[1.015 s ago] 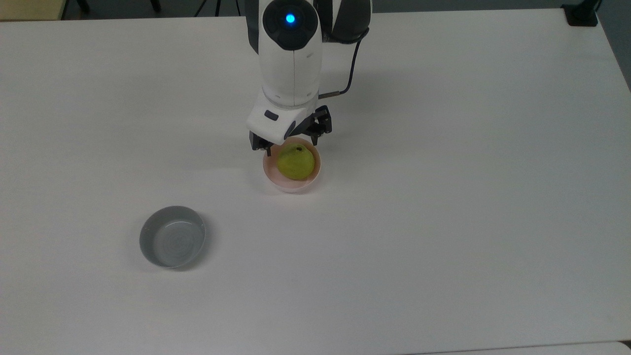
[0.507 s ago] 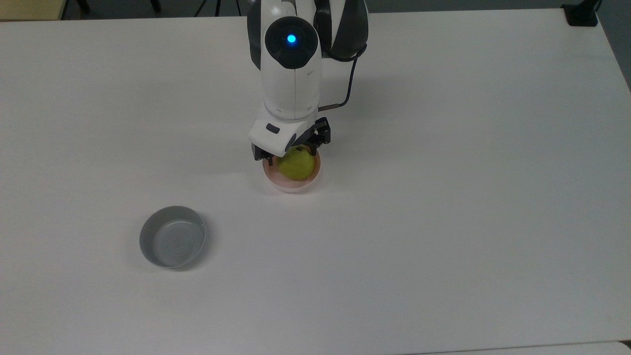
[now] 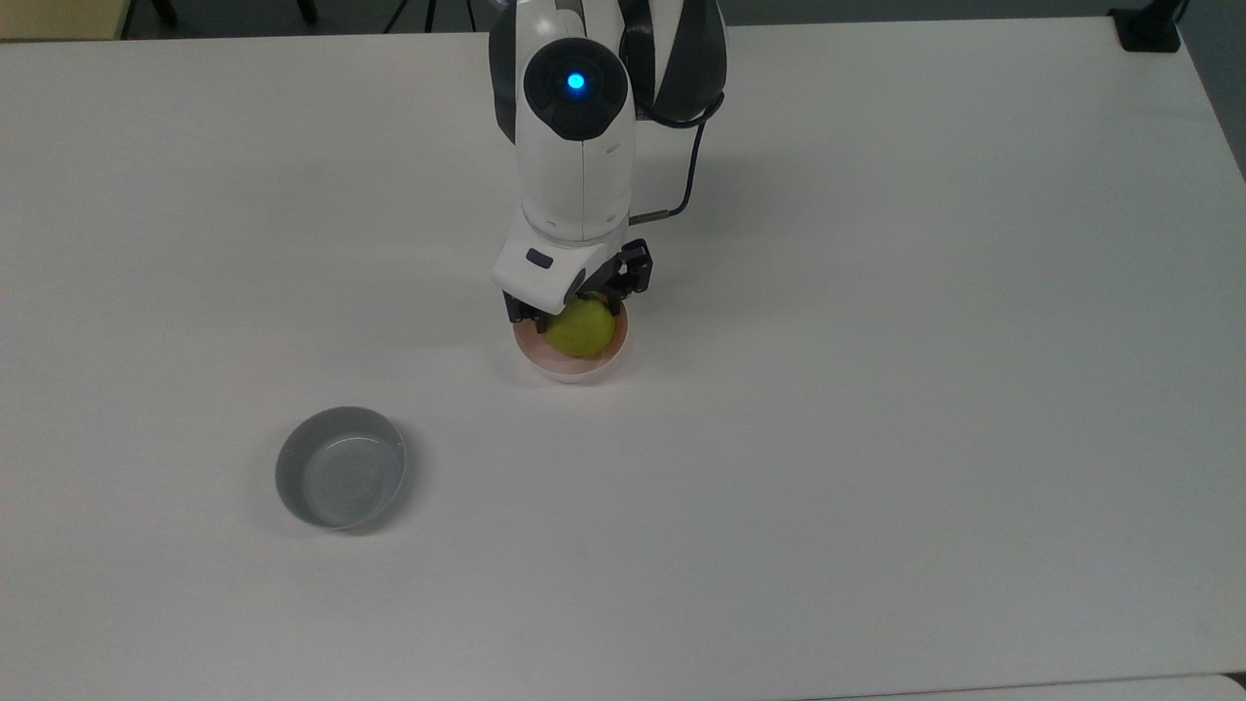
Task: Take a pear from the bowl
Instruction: 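Close the gripper around the green pear inside the pink bowl, then lift the pear out of the pink bowl and carry it away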
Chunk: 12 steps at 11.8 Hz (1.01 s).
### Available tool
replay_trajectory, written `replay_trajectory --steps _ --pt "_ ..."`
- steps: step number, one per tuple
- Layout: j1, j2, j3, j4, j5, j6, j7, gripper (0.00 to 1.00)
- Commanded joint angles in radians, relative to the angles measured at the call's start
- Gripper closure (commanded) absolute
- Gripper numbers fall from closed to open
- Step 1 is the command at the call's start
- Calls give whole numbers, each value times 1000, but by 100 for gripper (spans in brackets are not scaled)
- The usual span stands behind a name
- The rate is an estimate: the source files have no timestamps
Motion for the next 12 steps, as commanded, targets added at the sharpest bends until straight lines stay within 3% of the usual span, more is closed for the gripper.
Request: replay_trajectory --steps 1,5,12 --pt "1 -2 0 -11 -16 33 -16 36" --pt "-1 -35 0 -9 -14 17 -10 37" --pt "-5 -221 -13 32 -2 -240 92 37"
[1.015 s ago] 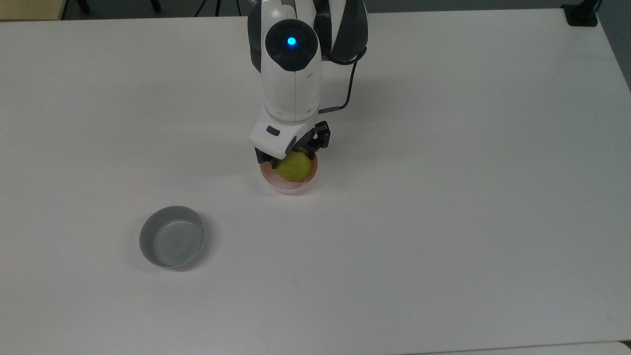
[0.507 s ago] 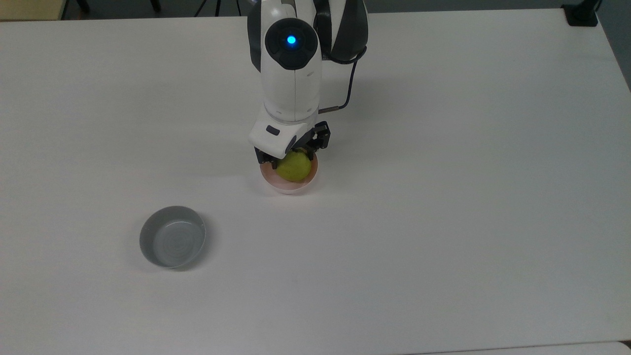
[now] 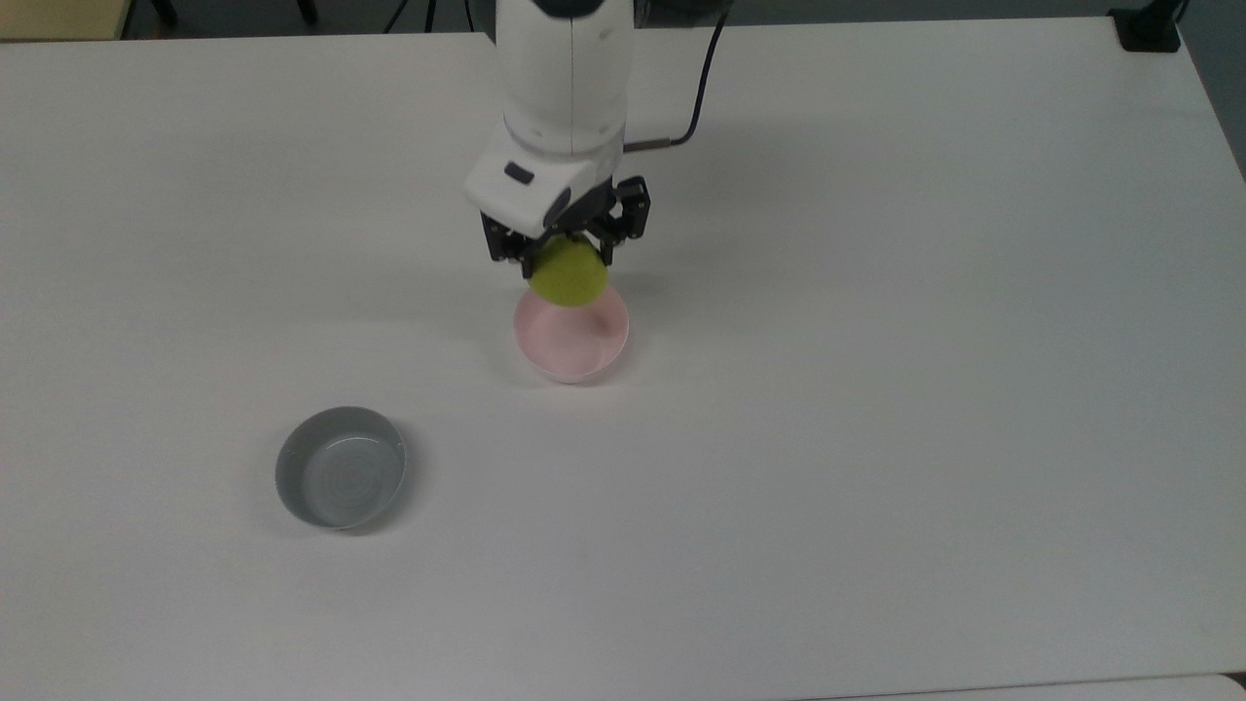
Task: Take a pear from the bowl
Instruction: 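Lift the pear out of the pink bowl and carry it away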
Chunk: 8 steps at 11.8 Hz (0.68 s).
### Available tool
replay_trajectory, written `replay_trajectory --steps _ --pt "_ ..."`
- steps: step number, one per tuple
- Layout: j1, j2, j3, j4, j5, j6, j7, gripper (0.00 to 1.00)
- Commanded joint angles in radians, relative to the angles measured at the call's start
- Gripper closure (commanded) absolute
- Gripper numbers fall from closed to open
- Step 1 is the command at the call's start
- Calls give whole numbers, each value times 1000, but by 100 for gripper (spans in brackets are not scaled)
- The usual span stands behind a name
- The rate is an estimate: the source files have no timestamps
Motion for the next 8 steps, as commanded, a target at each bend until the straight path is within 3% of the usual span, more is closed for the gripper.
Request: replay_trajectory --steps 1,3,8 --pt "-18 -109 -18 9 -2 -100 37 37" --pt "-87 -104 -18 104 1 -170 26 37" --pt "-223 -86 -18 110 -1 -160 -99 36"
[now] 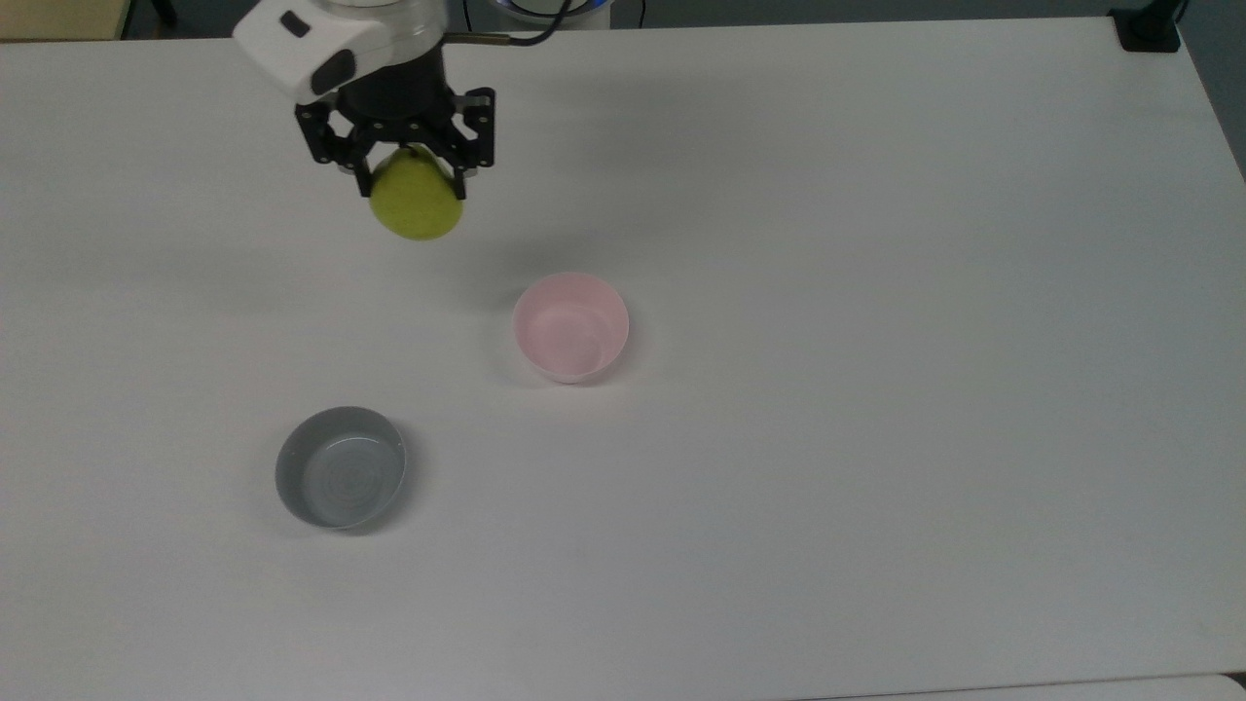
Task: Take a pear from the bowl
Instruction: 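Lift the pear out of the pink bowl and carry it away, then lower the held pear onto the table beside the grey bowl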
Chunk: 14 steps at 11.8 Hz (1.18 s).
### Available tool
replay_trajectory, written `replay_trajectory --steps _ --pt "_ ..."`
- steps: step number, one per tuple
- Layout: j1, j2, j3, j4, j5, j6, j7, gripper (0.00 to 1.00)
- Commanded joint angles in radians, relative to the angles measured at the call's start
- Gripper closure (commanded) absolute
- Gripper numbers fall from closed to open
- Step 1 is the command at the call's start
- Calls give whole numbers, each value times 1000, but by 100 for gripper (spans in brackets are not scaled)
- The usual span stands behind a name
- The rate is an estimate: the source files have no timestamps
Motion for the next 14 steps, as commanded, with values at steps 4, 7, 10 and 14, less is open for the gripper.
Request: replay_trajectory --steps 4,7,10,14 --pt "-95 136 -4 -17 -16 125 -105 36" --pt "-92 228 -4 -19 -17 248 -99 34" --pt "-82 293 -4 -19 -17 355 -91 26" --pt "-79 304 -4 -21 -19 362 -91 0"
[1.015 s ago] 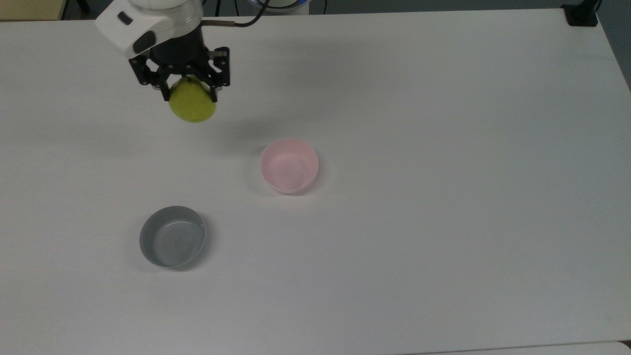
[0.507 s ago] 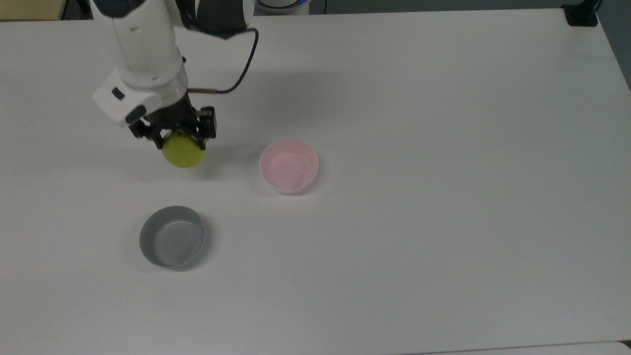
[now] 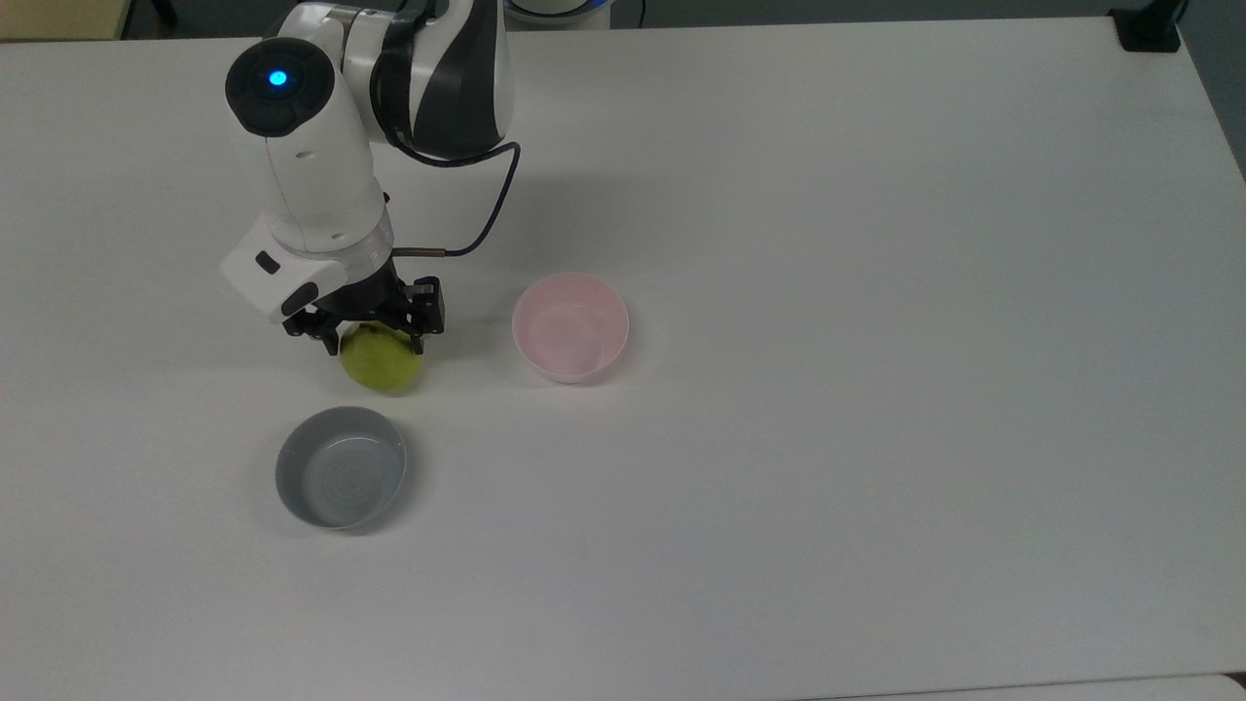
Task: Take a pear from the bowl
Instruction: 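Lower the held pear onto the table beside the grey bowl, then open the gripper, release the pear and raise the gripper away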
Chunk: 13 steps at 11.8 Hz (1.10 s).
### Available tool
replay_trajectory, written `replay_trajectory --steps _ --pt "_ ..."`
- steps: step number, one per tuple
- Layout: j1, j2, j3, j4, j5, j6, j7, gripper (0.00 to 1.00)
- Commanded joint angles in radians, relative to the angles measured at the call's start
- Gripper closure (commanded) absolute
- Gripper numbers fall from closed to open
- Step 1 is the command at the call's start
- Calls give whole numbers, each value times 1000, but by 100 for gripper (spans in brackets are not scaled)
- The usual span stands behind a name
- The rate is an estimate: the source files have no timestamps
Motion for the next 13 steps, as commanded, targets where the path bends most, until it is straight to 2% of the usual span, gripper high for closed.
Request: replay_trajectory --steps 1,4,8,13 --pt "9 -12 -4 -7 -18 14 -5 0" --pt "26 -68 -3 -4 -18 -81 10 0" --pt "132 -220 0 1 -39 -265 208 0" --pt "215 -382 2 -4 -23 -456 318 0"
